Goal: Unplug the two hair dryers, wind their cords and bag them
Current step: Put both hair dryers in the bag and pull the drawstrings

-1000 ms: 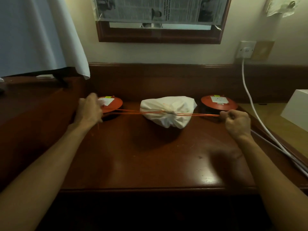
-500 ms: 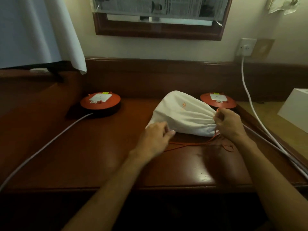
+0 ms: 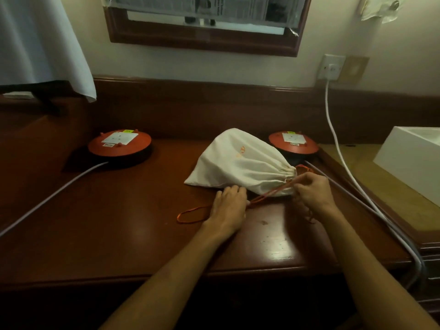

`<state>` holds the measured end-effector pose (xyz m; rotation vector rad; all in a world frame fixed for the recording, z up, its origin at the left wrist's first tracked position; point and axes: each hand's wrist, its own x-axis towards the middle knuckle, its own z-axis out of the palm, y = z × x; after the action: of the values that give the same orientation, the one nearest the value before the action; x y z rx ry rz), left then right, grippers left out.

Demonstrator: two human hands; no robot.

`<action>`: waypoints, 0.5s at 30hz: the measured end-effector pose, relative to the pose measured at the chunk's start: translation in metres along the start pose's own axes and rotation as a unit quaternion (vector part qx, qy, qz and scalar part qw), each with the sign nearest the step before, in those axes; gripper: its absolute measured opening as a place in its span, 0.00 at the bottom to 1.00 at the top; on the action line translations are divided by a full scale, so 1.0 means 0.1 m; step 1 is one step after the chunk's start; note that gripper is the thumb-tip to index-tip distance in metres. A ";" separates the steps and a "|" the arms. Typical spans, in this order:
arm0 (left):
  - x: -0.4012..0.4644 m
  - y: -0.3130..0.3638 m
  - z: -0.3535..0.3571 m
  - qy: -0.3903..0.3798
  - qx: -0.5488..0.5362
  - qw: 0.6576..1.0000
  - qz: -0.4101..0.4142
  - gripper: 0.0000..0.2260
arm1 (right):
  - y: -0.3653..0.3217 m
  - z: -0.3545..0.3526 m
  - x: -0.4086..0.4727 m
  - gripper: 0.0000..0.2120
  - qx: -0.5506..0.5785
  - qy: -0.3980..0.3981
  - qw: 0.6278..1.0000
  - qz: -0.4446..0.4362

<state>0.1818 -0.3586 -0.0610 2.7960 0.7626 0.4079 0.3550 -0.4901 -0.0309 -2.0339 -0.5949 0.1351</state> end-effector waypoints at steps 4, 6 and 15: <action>-0.17 -0.62 -0.39 0.015 0.003 0.997 -0.075 0.04 | 0.15 -0.26 -0.06 0.06 0.114 -0.001 0.991 0.062; -0.30 -0.97 -0.62 0.014 -0.008 0.991 -0.136 0.05 | 0.27 -0.38 -0.07 0.05 0.156 -0.020 0.984 0.081; -0.67 -1.57 -1.10 -0.033 -0.132 0.974 -0.182 0.12 | -0.04 -0.02 -0.10 0.10 -0.269 -0.092 0.952 -0.114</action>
<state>0.0183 -0.2465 -0.0149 2.3471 1.0912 0.3189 0.3454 -0.4953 -0.0279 -2.4691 -1.0725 0.0227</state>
